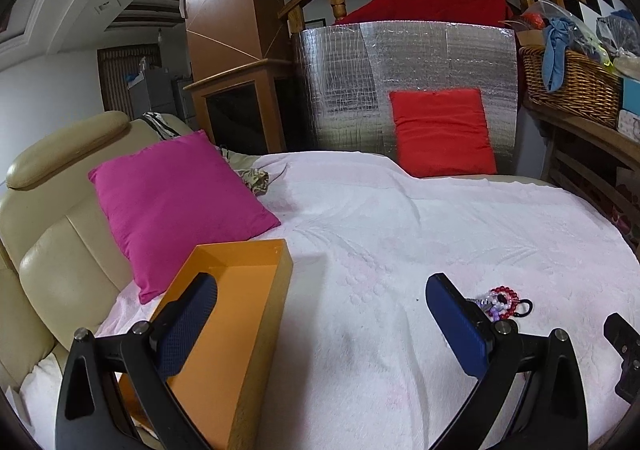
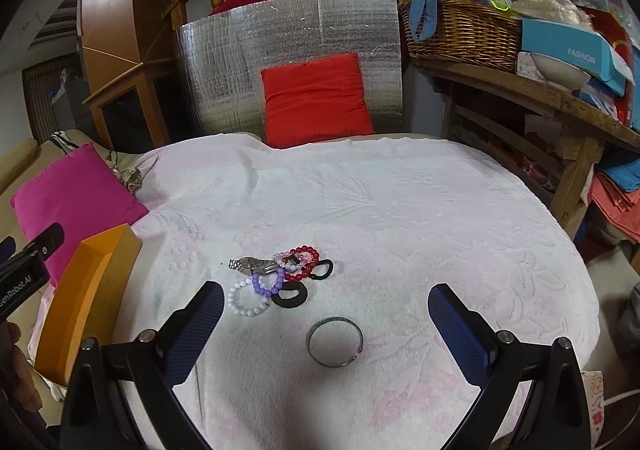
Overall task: Organize jewelry
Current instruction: 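Move both tools toward the jewelry pile on the bedspread, then grasp the small pink bead bracelet from the pile with the right tool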
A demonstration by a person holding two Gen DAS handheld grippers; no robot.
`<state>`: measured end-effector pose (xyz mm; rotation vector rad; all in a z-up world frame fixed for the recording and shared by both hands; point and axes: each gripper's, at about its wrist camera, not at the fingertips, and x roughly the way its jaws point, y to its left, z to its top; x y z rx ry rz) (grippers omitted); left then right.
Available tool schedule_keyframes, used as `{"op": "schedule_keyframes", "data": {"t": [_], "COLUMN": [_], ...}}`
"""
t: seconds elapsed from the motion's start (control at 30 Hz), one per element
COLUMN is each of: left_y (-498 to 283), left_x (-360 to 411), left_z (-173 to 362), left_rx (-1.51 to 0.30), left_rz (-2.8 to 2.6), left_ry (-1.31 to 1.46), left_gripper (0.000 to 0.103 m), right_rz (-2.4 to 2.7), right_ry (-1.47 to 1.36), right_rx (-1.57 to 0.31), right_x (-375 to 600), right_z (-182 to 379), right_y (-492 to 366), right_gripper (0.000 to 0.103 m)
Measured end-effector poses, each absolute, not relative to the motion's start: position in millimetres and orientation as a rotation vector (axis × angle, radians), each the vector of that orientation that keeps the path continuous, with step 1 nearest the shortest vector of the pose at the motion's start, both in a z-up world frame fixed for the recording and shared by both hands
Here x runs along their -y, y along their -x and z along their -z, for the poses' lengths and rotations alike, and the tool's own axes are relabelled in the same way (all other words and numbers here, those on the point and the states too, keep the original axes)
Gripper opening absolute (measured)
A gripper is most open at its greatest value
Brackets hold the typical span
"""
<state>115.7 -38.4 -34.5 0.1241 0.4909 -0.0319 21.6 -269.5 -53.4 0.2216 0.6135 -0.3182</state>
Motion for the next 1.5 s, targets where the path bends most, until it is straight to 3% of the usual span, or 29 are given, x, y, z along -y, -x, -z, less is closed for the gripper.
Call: {"op": "schedule_keyframes", "data": {"t": [0.5,0.73,0.87,0.93,1.0,1.13,1.2,1.37,1.5], "left_y": [-149.7,-185.7,-207.9,-210.5,-208.9,-215.7,-221.1,-223.0,-221.6], "left_x": [54.3,60.4,62.1,64.6,69.2,68.0,69.5,75.2,80.6], "left_z": [63.0,112.3,131.9,132.6,135.2,147.2,151.6,154.4,153.3], "left_rx": [-0.553,-0.693,-0.748,-0.725,-0.722,-0.779,-0.797,-0.790,-0.776], "left_rz": [0.054,0.199,0.208,0.214,0.233,0.244,0.244,0.263,0.286], "left_ry": [-0.123,-0.079,-0.114,-0.138,-0.165,-0.178,-0.188,-0.213,-0.217], "left_gripper": [0.103,0.103,0.103,0.103,0.103,0.103,0.103,0.103,0.103], "right_rz": [0.276,0.094,0.010,-0.026,-0.049,-0.114,-0.117,-0.103,-0.054], "right_ry": [-0.238,-0.418,-0.541,-0.591,-0.642,-0.784,-0.838,-0.941,-0.974], "right_rx": [-0.631,-0.719,-0.805,-0.850,-0.879,-0.919,-0.951,-0.973,-1.000], "right_x": [293.9,337.7,351.4,353.4,354.6,354.7,353.4,354.5,356.0], "right_z": [73.7,103.7,132.1,146.0,157.0,176.3,186.0,200.4,210.3], "right_y": [-61.1,-102.3,-128.4,-143.2,-155.9,-177.2,-185.9,-198.6,-209.3], "right_gripper": [0.103,0.103,0.082,0.079,0.068,0.062,0.051,0.049,0.036]}}
